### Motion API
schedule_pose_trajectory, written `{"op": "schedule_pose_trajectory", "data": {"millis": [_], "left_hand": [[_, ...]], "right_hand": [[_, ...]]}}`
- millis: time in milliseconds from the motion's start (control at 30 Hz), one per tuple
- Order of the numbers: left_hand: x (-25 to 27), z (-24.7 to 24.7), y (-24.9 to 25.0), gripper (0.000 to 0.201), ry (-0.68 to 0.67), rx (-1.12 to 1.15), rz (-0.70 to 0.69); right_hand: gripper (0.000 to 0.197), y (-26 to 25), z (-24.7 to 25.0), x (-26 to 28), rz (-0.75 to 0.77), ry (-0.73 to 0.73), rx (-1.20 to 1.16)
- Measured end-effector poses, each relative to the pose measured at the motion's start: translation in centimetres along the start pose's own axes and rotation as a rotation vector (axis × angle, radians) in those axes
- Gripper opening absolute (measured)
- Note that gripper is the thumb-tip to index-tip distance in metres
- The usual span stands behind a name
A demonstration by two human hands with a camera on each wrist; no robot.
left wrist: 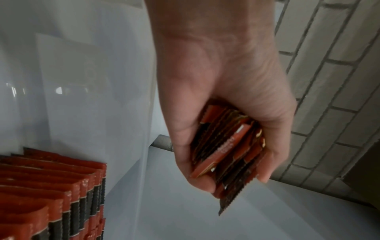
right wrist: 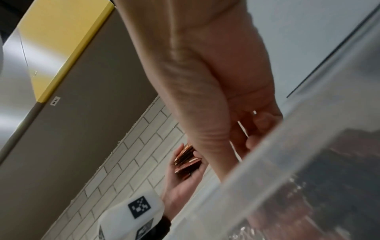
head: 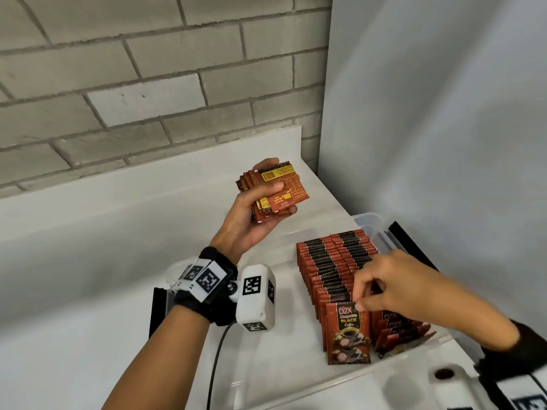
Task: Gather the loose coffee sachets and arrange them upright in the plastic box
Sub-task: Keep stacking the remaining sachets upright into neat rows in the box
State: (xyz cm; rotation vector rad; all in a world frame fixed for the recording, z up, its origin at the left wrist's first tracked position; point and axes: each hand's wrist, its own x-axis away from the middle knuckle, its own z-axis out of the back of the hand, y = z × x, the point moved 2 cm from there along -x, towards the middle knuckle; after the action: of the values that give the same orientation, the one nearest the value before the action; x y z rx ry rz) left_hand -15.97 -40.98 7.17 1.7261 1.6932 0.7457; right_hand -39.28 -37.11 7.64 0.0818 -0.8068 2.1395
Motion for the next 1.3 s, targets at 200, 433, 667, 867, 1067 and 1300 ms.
{"op": "schedule_pose_trajectory", "data": {"millis": [200, 433, 667, 867, 1067, 1300], "left_hand": [[0.1, -0.1, -0.2, 0.037, -0.029, -0.028, 0.025], [0.1, -0.5, -0.8, 0.042, -0.097, -0.026, 0.075], [0.6, -2.4, -2.6, 0.052, -0.317, -0.095, 0.179], [0.9, -2.9, -3.7, 0.049, -0.357, -0.153, 0.208], [0.7, -2.7, -4.0, 0.065, -0.308, -0.157, 0.248], [0.5, -2.4, -4.2, 0.057, -0.269, -0.058, 0.298]], "right_hand": [[0.005, 0.4, -0.9, 0.0, 0.033, -0.040, 0.099], [0.010, 0.5, -1.0, 0.4, 0.024, -0.037, 0.036], [0.032, -0.1, 1.1, 0.3, -0.032, 0.344, -0.606], [0.031, -0.9, 0.7, -0.3, -0.049, 0.440, -0.893], [0.029, -0.9, 0.3, -0.7, 0.002, 0.532, -1.147], [0.028, -1.6, 1.7, 0.7, 0.109, 0.813, -1.349]]}}
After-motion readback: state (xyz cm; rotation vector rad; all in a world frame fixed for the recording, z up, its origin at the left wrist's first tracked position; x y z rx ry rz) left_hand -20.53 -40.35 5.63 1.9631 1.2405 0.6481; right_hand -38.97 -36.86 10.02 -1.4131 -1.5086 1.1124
